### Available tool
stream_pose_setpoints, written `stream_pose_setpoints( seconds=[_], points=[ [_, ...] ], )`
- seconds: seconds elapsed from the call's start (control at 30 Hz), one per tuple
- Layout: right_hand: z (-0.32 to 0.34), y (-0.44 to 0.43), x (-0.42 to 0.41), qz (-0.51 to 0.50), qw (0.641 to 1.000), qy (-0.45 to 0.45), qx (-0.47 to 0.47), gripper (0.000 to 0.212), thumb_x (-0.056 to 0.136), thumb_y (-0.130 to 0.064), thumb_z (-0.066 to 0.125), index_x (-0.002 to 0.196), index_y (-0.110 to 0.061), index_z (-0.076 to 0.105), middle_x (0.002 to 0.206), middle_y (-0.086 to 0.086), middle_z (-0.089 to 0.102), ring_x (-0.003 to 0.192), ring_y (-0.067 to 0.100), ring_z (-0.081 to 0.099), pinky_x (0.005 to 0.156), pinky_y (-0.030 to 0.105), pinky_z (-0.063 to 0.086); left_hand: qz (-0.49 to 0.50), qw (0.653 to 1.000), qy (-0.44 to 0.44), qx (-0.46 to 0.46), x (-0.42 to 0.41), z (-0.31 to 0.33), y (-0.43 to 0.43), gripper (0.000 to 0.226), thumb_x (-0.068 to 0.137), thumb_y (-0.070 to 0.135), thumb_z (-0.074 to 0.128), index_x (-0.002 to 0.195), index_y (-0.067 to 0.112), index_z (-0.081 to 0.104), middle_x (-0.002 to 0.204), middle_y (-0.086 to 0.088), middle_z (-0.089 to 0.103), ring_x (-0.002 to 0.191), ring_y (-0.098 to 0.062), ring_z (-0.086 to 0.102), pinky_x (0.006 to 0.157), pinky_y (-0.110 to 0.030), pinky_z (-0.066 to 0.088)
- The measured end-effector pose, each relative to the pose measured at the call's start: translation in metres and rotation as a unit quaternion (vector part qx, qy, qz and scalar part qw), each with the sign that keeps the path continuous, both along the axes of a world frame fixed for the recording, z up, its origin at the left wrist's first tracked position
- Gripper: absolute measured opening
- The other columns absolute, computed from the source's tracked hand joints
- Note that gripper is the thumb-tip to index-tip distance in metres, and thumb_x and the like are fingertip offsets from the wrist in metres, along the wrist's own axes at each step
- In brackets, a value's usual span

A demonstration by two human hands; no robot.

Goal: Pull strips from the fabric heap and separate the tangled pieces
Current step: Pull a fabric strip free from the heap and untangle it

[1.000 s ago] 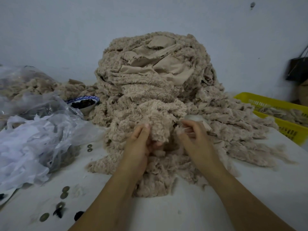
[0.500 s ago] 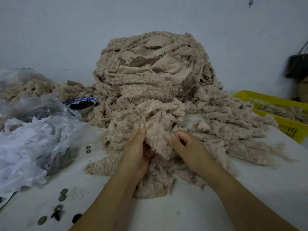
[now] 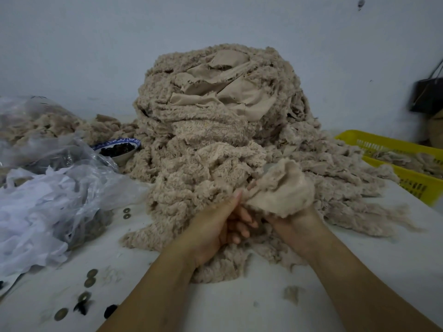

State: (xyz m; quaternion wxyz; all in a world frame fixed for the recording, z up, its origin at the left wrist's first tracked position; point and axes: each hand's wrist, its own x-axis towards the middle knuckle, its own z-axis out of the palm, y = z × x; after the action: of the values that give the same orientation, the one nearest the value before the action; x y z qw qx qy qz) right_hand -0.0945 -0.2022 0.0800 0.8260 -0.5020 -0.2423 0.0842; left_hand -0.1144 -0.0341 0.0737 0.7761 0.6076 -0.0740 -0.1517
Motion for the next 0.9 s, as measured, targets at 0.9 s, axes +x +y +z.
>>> stream_pose_setpoints(
  seconds=[0.9],
  points=[
    [-0.013, 0.018, 0.0, -0.266, 0.887, -0.138, -0.351, 0.021, 0.1, -0.027, 0.048, 0.084, -0.015, 0.054, 0.07, 0.007, 0.05, 0.06, 0.004, 0.043, 0.053, 0.025, 0.036, 0.188, 0.978, -0.085, -0.024, 0.0, -0.004, -0.004, 0.025, 0.082, 0.043, 0.07, 0.091, 0.022, 0.08, 0.095, -0.003, 0.077, 0.091, -0.015, 0.073, 0.076, -0.026, 0.056]
  ],
)
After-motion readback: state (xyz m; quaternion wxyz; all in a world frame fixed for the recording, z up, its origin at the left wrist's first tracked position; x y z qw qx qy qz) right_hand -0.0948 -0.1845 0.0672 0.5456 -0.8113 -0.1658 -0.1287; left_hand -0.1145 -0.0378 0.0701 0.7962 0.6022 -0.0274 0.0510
